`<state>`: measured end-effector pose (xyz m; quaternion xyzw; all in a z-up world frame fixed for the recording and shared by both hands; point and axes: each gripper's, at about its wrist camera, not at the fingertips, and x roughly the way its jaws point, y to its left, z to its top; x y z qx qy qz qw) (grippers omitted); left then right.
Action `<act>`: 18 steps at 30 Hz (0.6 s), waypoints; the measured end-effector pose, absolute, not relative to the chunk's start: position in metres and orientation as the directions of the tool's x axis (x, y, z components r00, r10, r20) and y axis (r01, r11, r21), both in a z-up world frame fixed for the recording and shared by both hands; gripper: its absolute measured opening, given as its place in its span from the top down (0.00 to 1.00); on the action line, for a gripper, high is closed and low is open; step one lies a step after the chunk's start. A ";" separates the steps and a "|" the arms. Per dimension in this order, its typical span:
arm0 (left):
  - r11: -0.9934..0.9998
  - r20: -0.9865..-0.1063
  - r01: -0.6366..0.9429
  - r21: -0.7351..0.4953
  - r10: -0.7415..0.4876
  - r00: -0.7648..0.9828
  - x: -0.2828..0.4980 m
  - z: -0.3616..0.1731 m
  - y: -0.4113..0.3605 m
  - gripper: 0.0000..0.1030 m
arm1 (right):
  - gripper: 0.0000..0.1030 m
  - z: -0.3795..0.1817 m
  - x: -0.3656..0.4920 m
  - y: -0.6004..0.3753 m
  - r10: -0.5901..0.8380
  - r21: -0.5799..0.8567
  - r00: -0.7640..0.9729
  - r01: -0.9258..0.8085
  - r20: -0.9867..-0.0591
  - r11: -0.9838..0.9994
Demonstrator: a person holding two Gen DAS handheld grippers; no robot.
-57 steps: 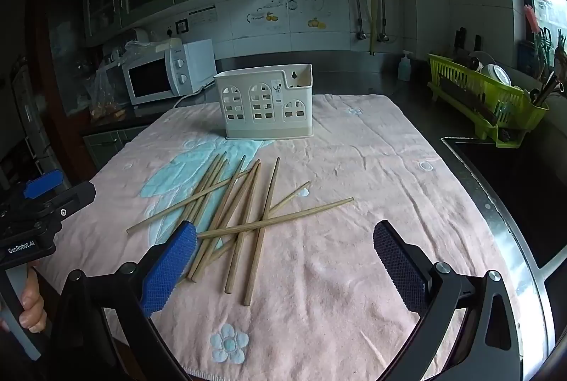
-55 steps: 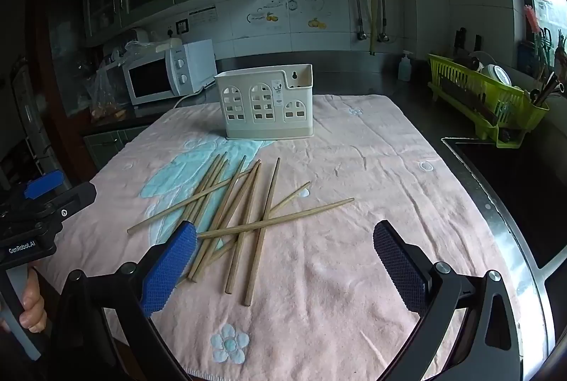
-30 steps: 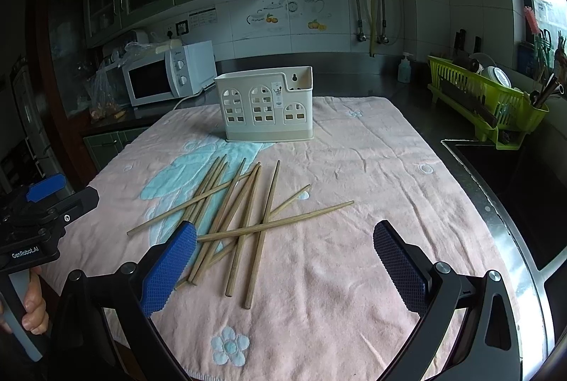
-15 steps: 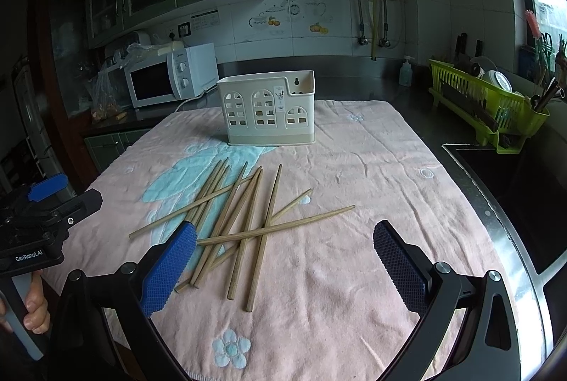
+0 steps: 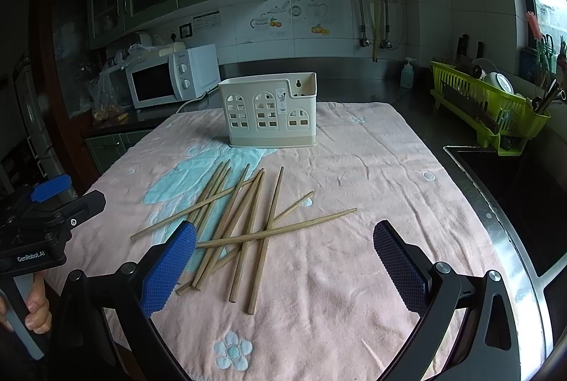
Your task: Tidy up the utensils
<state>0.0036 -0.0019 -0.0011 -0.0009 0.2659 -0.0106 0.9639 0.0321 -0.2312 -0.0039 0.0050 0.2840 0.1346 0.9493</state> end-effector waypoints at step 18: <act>0.975 -0.498 0.217 0.041 -0.169 0.851 0.016 -0.008 -0.010 0.05 | 0.06 -0.007 0.040 -0.236 0.252 0.078 0.803 -0.250 -0.540 0.965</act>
